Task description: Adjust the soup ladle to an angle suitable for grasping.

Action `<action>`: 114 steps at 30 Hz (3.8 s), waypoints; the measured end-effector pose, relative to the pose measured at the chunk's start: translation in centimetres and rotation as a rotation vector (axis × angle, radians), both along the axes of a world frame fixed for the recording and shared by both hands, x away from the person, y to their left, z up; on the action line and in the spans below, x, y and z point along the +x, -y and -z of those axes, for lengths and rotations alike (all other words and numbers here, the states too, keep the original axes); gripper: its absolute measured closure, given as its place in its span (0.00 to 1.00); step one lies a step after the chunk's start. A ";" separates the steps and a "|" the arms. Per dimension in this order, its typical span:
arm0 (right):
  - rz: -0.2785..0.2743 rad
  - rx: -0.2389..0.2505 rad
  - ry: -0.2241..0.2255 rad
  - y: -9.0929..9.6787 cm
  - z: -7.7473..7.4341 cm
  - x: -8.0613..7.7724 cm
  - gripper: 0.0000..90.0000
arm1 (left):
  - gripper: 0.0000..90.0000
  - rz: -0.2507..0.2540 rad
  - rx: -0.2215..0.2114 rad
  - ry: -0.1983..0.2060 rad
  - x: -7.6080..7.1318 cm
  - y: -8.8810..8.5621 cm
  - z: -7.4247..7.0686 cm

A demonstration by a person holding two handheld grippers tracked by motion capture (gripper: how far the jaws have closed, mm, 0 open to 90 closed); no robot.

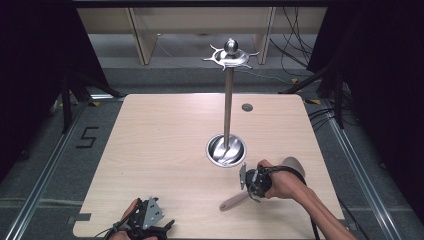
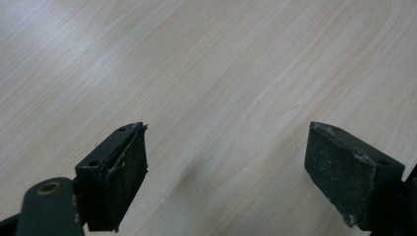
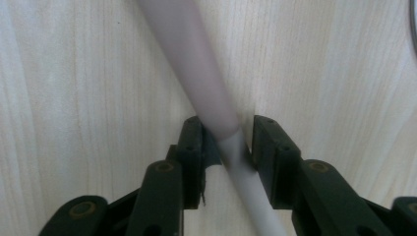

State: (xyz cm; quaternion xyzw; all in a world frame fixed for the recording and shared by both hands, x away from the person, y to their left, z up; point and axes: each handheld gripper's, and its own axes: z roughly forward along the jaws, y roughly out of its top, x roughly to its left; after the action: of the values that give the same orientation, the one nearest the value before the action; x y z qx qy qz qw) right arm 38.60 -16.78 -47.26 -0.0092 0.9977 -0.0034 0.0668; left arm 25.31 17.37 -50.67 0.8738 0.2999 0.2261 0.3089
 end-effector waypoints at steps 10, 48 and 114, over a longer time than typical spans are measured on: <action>0.018 0.039 0.038 0.5 -1.3 0.2 0.86 | 0.17 0.001 0.005 0.000 0.0 0.0 0.0; 0.398 0.586 0.302 10.1 -9.0 -1.9 0.86 | 0.17 0.010 0.004 -0.001 0.1 -0.1 -0.1; 0.486 0.907 0.349 9.1 -15.4 -0.3 0.86 | 0.17 0.031 0.014 0.026 0.3 0.0 -0.3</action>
State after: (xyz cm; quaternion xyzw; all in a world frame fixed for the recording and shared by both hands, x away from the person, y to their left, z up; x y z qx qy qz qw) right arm 38.30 -25.89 -31.85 0.2520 0.8467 0.4105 0.2260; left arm 25.58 17.35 -50.39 0.8775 0.2807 0.2347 0.3101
